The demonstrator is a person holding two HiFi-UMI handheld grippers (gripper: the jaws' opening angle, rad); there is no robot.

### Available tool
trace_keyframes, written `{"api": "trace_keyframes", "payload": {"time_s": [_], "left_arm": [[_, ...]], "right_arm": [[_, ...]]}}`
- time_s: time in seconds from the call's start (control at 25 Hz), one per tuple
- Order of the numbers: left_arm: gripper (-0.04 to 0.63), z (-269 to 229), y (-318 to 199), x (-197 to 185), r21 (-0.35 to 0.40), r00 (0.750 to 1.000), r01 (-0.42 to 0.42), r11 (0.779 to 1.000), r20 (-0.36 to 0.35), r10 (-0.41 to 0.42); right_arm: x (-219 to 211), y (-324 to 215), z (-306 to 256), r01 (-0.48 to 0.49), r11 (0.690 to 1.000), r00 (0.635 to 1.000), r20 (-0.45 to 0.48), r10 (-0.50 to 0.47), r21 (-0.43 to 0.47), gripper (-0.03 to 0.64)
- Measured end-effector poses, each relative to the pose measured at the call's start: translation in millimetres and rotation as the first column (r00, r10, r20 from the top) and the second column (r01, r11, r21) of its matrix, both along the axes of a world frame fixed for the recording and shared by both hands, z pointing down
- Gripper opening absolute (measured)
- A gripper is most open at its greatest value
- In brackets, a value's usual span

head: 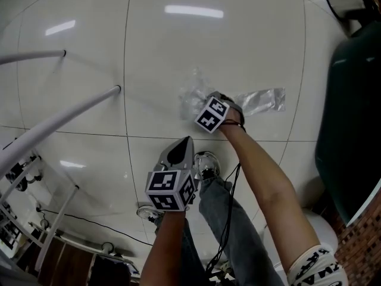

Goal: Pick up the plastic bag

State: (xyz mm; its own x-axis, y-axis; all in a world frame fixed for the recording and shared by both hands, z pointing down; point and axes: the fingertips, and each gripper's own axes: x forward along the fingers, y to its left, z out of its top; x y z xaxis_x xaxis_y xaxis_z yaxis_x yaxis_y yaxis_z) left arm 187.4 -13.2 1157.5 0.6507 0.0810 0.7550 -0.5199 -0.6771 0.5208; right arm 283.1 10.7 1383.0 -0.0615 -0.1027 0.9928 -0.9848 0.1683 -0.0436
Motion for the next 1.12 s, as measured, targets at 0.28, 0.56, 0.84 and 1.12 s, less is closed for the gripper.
{"api": "trace_keyframes", "payload": {"time_s": [0.28,0.56,0.84,1.12], "left_arm": [[0.000,-45.2,-9.3,-4.4,0.035,1.000,0.008,0.999,-0.014,-0.008],[0.000,-149.5,-18.9,33.5,0.095,0.996,-0.059,0.994,-0.058,0.065],[0.000,-307.0,-13.4,64.0,0.194,0.975,-0.118,0.974,-0.162,0.150],[0.000,-462.2,-27.7,55.3,0.263,0.948,-0.050,0.964,-0.290,0.128]], "right_arm": [[14.6,-6.2,-79.7,-0.275,0.947,0.958,0.131,0.255,0.168,0.012],[38.8,11.8,-258.0,-0.503,0.781,0.864,0.224,0.450,0.371,0.011],[67.9,0.9,-482.4,-0.586,0.580,0.803,0.307,0.511,0.566,0.011],[66.9,-23.8,-695.6,-0.464,0.448,0.862,0.273,0.426,0.764,0.011]]}}
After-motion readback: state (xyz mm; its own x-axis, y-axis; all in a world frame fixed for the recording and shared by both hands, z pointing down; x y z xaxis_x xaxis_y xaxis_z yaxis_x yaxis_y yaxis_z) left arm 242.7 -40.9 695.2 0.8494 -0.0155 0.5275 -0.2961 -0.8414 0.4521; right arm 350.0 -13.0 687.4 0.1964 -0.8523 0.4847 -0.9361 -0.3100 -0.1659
